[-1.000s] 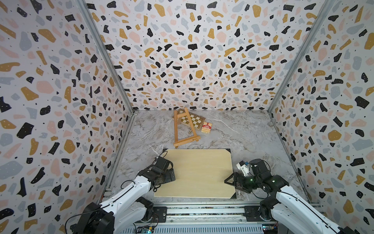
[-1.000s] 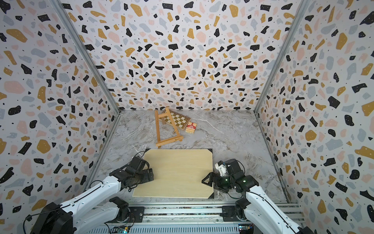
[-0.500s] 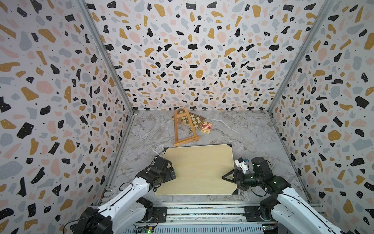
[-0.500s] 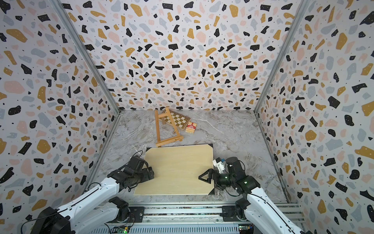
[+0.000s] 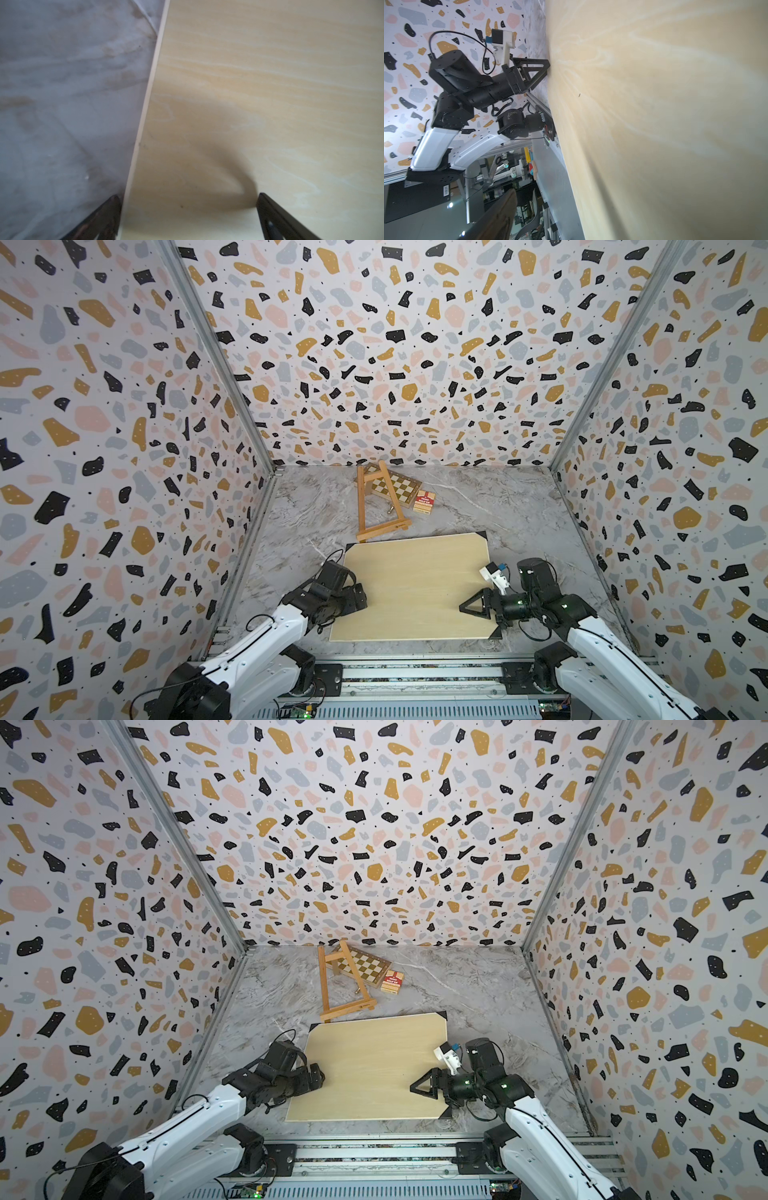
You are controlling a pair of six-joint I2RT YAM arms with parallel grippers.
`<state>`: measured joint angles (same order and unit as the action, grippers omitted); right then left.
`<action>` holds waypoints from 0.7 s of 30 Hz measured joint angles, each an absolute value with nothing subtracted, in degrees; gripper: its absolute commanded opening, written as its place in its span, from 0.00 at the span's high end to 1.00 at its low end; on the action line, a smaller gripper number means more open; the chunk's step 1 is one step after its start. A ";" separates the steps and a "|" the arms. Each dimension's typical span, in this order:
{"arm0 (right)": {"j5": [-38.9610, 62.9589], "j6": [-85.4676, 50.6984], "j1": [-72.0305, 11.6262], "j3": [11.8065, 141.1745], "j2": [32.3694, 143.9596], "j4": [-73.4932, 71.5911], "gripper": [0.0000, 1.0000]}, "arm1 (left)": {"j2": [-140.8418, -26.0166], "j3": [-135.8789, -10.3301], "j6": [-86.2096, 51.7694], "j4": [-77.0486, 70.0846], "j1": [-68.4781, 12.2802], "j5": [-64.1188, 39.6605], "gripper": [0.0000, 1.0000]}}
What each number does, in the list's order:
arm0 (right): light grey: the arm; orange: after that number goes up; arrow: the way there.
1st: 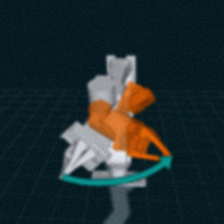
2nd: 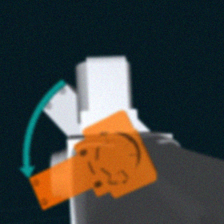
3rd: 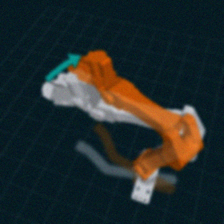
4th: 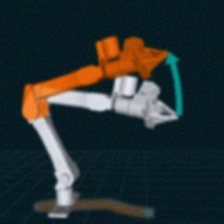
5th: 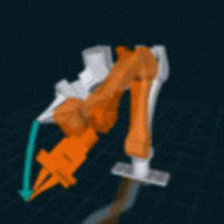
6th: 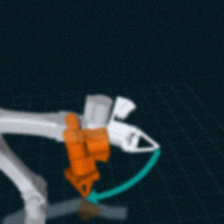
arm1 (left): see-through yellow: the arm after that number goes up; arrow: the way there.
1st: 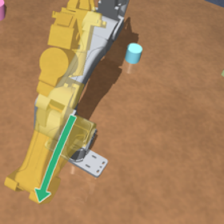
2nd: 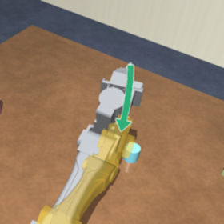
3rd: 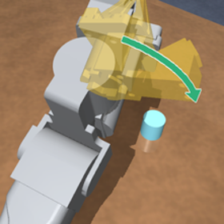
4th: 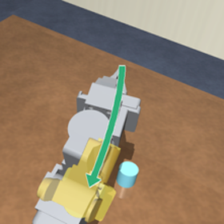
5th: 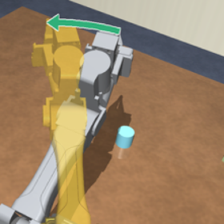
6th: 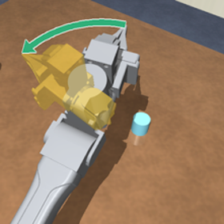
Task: Assemble the easel
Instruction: Pick up the drawing board from the center of the board.
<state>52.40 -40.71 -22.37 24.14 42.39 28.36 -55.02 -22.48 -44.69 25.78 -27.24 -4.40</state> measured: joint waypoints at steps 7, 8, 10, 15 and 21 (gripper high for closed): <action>49.21 -35.81 -20.40 28.38 43.40 33.26 0.15 | -55.05 -22.55 -45.06 26.04 -27.86 -5.54 0.01; 49.19 -35.24 -19.92 28.69 43.40 33.58 0.15 | -55.02 -22.59 -45.12 26.06 -27.90 -5.56 0.01; 49.28 -34.28 -18.92 28.99 43.40 34.50 0.15 | -54.92 -22.65 -45.21 26.13 -27.94 -5.56 0.01; 50.46 -32.95 -15.53 29.32 43.13 36.03 0.17 | -54.48 -22.65 -45.34 26.87 -28.16 -5.78 0.01; 52.36 -33.01 -13.85 29.34 42.76 35.62 0.29 | -54.24 -22.65 -45.89 27.11 -28.18 -6.17 0.01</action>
